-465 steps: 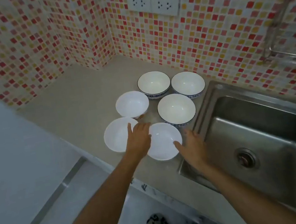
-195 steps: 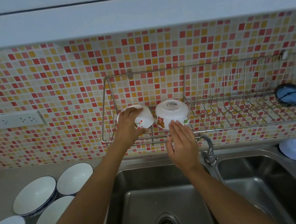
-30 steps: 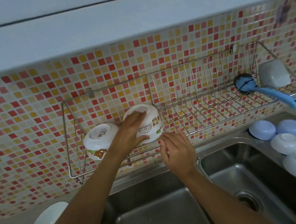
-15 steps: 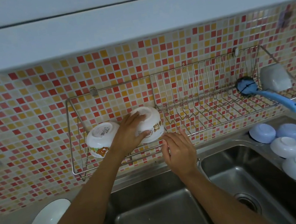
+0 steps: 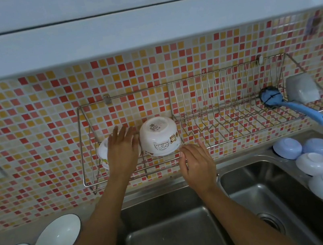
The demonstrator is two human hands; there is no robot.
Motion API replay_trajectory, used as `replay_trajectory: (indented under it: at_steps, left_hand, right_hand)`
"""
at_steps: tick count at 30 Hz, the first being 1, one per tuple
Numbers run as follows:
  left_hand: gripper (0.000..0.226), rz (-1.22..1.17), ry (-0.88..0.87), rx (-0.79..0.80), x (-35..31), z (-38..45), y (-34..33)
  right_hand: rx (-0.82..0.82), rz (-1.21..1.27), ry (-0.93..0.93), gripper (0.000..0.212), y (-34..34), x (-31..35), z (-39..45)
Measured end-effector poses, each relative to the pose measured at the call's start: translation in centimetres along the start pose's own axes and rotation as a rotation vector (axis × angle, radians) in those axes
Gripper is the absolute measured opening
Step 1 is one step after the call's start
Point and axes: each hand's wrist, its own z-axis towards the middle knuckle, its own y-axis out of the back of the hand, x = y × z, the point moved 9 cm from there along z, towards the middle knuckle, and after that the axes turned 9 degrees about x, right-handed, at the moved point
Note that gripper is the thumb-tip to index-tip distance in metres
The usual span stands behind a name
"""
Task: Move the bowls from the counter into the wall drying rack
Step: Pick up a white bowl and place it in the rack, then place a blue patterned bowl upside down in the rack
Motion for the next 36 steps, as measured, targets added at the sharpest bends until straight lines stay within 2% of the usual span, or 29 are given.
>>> replay_trajectory:
  at_steps: [3, 6, 7, 9, 11, 16, 19, 21, 23, 25, 29, 32, 36]
  left_hand:
    - [0.047, 0.085, 0.100, 0.196, 2.9, -1.8, -1.9]
    - [0.060, -0.072, 0.219, 0.342, 5.4, -2.5, -3.6]
    - [0.061, -0.050, 0.217, 0.358, 5.5, -2.5, -3.9]
    - [0.063, 0.038, 0.189, 0.366, 5.0, -2.8, -3.8]
    - [0.066, 0.017, 0.192, 0.300, 4.5, -3.4, -2.6]
    - [0.069, 0.221, 0.021, 0.206, 2.9, -9.4, -0.9]
    - [0.065, 0.191, 0.006, 0.244, 3.8, -14.9, -1.4]
    - [0.066, 0.162, 0.031, 0.294, 6.0, -18.8, -2.7]
    - [0.068, 0.134, 0.152, 0.365, 10.3, -23.0, -3.9]
    - [0.069, 0.143, 0.295, 0.371, 15.1, -27.2, -3.8]
    - [0.076, -0.035, 0.606, 0.332, 23.9, -33.6, -1.3]
    - [0.063, -0.095, 0.773, 0.258, 29.0, -36.6, 0.1]
    - [0.044, -0.194, 0.903, 0.178, 32.6, -39.3, 0.7]
  right_hand:
    - [0.029, 0.001, -0.013, 0.029, -0.1, 0.1, 0.0]
    - [0.072, -0.004, -0.040, 0.030, 0.0, 0.0, 0.0]
    - [0.094, -0.009, -0.043, 0.030, 0.1, 0.1, 0.0]
    - [0.156, -0.015, -0.064, 0.033, 0.2, 0.2, 0.2]
    - [0.241, -0.018, -0.100, 0.038, -0.1, 0.4, 0.2]
    - [0.402, 0.030, -0.178, 0.053, -0.4, 2.6, -2.3]
    - [0.465, 0.057, -0.195, 0.063, -1.4, 4.9, -5.9]
    - [0.601, 0.075, -0.152, 0.066, -3.9, 7.3, -9.2]
    - [0.791, 0.098, -0.120, 0.067, -7.3, 10.1, -13.2]
    - [0.936, 0.176, -0.144, 0.066, -10.1, 13.0, -16.8]
    - [1.109, 0.355, -0.199, 0.064, -13.7, 20.1, -20.3]
    - [1.219, 0.433, -0.262, 0.069, -15.7, 25.3, -21.3]
    - [1.357, 0.471, -0.404, 0.079, -18.6, 29.8, -23.4]
